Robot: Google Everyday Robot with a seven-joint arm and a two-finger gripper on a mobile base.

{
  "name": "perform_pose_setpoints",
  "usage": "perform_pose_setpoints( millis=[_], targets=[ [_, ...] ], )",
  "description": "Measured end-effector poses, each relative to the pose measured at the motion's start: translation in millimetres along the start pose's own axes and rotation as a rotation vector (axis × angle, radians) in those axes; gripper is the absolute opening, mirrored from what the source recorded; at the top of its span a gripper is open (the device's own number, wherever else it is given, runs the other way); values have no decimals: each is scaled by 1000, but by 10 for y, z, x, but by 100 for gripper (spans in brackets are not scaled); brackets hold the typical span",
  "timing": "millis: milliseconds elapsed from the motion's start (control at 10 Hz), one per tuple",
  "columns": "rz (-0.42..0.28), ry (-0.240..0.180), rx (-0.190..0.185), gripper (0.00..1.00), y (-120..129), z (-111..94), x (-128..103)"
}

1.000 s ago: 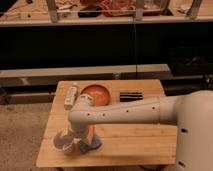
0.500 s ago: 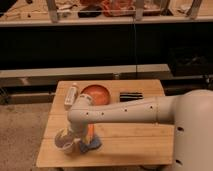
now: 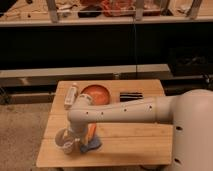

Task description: Pick up the ceramic cup

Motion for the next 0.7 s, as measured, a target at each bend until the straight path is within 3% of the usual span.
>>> perform_pose_setpoints(
  millis=[400,500,700],
  targets=[
    [-9,-1,-8,9,-3,-27,-32],
    [-13,1,-10,3,-14,-68,-29],
    [-23,9,-23,0,-39,-248,7]
  ],
)
